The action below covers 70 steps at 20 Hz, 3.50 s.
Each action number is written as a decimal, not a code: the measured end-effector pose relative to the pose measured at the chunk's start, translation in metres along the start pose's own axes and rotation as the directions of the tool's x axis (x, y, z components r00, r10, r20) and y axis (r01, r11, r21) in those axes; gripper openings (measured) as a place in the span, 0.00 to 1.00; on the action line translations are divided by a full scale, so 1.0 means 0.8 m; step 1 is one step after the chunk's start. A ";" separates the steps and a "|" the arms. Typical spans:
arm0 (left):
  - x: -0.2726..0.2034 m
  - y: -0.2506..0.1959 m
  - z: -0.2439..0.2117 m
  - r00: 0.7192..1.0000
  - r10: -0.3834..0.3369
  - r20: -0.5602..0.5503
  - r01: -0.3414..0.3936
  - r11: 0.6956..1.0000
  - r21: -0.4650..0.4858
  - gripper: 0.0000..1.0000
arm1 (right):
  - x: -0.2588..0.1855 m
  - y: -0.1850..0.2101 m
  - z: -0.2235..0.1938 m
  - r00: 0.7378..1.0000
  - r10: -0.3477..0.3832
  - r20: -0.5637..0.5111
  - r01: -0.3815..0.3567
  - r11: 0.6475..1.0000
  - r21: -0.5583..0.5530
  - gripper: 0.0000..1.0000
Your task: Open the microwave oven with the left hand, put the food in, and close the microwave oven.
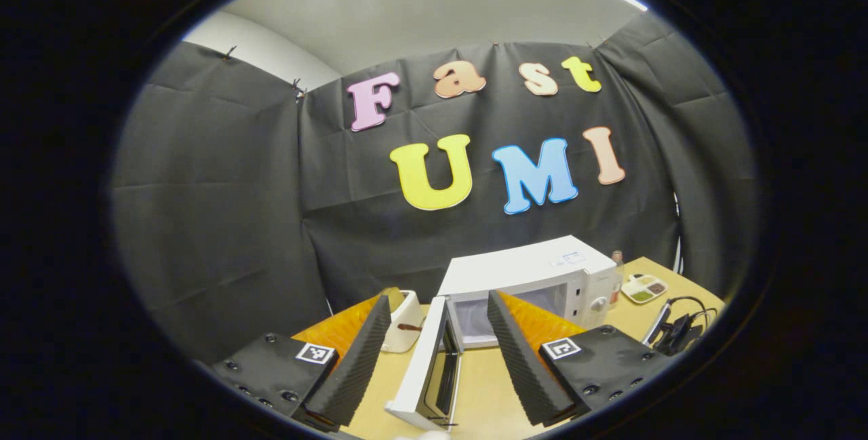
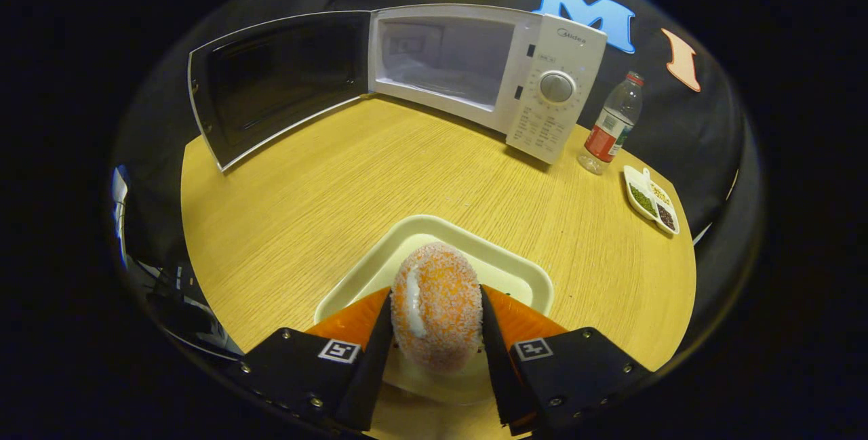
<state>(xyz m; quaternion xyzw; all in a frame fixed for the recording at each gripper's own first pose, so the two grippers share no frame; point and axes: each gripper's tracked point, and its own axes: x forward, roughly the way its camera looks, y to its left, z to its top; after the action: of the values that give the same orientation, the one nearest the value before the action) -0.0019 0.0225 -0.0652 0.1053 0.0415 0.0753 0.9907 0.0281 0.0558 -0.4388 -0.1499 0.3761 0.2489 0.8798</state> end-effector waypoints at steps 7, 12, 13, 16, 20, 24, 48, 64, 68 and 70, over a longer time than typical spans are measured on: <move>0.015 0.012 -0.015 1.000 0.004 -0.025 -0.004 1.000 -0.019 0.99 | -0.037 0.008 0.108 0.986 0.071 0.154 -0.104 0.971 0.216 0.67; 0.015 0.030 -0.023 0.996 0.068 -0.049 -0.068 0.998 0.011 0.99 | -0.043 0.028 0.212 0.944 0.157 0.290 -0.252 0.909 0.330 0.67; 0.016 0.028 -0.024 0.997 0.064 -0.046 -0.062 0.997 0.034 0.91 | -0.040 0.031 0.228 0.936 0.160 0.312 -0.272 0.893 0.359 0.67; 0.024 0.011 -0.031 1.000 -0.010 -0.029 0.011 1.000 0.027 1.00 | -0.026 0.033 0.279 0.921 0.114 0.372 -0.286 0.847 0.448 0.67; 0.036 0.004 -0.040 0.994 -0.105 -0.010 0.105 0.994 -0.011 1.00 | 0.011 0.038 0.333 0.904 0.016 0.428 -0.267 0.802 0.535 0.67; 0.048 0.012 -0.052 0.990 -0.142 -0.002 0.142 0.990 -0.009 0.99 | 0.064 0.034 0.375 0.891 -0.103 0.441 -0.226 0.742 0.631 0.67; 0.100 0.043 -0.130 0.975 -0.221 -0.022 0.222 0.975 0.017 0.95 | 0.261 -0.031 0.417 0.775 -0.553 0.306 0.196 0.671 0.715 0.95; 0.079 0.058 -0.081 0.990 -0.143 0.019 0.143 0.990 0.007 0.99 | -0.092 -0.098 0.379 0.746 -0.513 0.425 0.196 0.779 0.596 0.98; 0.069 0.082 -0.082 0.997 -0.082 0.005 0.082 0.997 -0.001 0.99 | -0.174 -0.110 0.355 0.714 -0.501 0.489 0.198 0.814 0.546 0.98; 0.061 0.091 -0.083 0.998 -0.062 0.013 0.062 0.998 0.003 0.99 | -0.202 -0.098 0.341 0.709 -0.473 0.523 0.186 0.841 0.507 0.98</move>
<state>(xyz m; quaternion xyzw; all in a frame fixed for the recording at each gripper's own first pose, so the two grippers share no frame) 0.0296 0.1138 -0.1176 0.1057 0.0384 0.0436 0.9927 0.1359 0.0614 -0.1305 0.0679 0.0697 0.0324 0.9947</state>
